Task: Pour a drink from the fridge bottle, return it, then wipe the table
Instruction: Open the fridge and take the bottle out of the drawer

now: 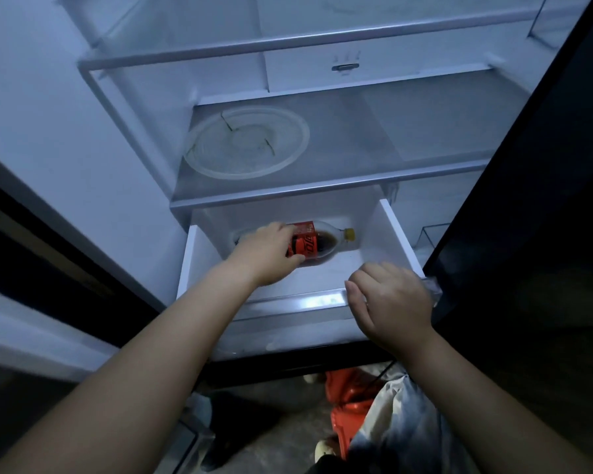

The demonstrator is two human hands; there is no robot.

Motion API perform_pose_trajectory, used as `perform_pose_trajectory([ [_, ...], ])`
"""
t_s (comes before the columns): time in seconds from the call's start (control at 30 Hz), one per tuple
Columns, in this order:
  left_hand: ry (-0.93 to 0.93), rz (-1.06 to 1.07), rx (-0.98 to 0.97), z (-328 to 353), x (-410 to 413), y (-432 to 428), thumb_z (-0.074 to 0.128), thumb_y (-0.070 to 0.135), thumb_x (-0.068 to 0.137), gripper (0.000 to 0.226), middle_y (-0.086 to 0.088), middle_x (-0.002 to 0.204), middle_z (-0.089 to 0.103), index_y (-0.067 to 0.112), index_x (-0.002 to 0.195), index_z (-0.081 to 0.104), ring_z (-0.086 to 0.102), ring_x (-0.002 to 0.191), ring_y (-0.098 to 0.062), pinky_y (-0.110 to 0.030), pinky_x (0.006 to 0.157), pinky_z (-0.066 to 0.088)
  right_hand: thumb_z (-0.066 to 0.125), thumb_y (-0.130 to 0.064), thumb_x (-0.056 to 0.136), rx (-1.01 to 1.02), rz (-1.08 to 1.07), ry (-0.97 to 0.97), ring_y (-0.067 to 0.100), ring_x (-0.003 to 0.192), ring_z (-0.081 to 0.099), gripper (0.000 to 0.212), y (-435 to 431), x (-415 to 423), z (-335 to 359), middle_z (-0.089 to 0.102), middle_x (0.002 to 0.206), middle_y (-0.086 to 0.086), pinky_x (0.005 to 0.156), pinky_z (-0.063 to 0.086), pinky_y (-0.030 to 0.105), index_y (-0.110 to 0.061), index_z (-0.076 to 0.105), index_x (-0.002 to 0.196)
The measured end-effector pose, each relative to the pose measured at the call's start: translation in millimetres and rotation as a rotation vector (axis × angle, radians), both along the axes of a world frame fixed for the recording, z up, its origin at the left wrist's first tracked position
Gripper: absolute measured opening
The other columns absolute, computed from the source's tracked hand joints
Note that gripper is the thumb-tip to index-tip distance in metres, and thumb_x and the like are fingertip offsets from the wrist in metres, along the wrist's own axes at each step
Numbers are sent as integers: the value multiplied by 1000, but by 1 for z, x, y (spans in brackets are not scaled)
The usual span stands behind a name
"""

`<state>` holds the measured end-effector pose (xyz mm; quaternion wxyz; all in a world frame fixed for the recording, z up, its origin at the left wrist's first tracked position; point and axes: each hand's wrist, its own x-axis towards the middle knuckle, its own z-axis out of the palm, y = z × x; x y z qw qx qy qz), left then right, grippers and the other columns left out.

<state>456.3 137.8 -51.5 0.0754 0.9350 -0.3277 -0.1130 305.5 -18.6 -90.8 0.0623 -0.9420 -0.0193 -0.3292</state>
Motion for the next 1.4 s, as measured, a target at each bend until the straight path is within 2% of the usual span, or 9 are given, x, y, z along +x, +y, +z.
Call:
perform_pose_trajectory([
  [0.17,-9,-114,161,-23,29,-27,58,44,87,75,-7,148,33,20,149,22,38,131,-29,-39,101,35,34,-31,96,-1,-9,7,23,58,48,41,0,1,-3,53,65,0,54,30,33,-15,57,66],
  [0.33,-35,-155,189,-40,50,-36,59,43,87,77,-7,151,33,25,150,19,37,134,-27,-40,104,33,33,-31,96,13,-17,21,23,57,48,42,0,2,-4,54,65,0,52,33,34,-16,57,65],
  [0.47,0,-147,228,-61,56,-31,63,40,83,87,-6,158,13,27,151,12,20,143,-26,-48,112,24,33,-31,96,6,-16,20,22,57,48,42,1,2,-5,54,64,0,53,33,34,-16,57,64],
  [0.57,-59,-159,221,-68,58,-30,65,34,83,89,-9,152,23,24,152,9,27,136,-30,-47,109,28,32,-30,96,5,-16,20,22,57,47,43,1,2,-5,54,64,0,53,33,34,-15,56,64],
  [0.7,-124,-172,207,-68,57,-29,74,34,72,92,-8,141,31,20,147,23,31,128,-30,-43,101,35,32,-30,96,-5,-24,20,22,57,47,43,2,2,-4,53,63,0,54,30,32,-15,55,63],
  [0.8,-77,-176,180,-72,54,-26,78,39,64,96,-8,137,35,23,143,26,36,125,-30,-44,100,36,32,-30,95,-4,-27,31,22,57,47,42,2,2,-5,53,63,0,54,30,32,-16,56,63],
  [0.93,68,-175,211,-73,51,-21,78,37,67,102,-11,136,41,26,147,14,44,122,-31,-47,100,38,33,-30,94,-1,-31,32,21,57,46,41,2,2,-4,53,63,-1,55,31,32,-16,56,64],
  [1.03,65,-195,231,-73,51,-20,78,38,68,106,-10,136,41,27,149,10,43,123,-31,-45,99,41,33,-30,94,-1,-30,31,20,58,47,40,2,1,-4,54,64,-1,56,31,31,-17,57,64],
  [1.4,54,-167,123,-49,40,-16,79,43,63,99,-7,132,46,24,144,26,47,117,-28,-37,94,43,38,-27,91,-13,-41,20,21,58,47,35,3,2,-2,54,63,-1,56,29,31,-16,56,63],
])
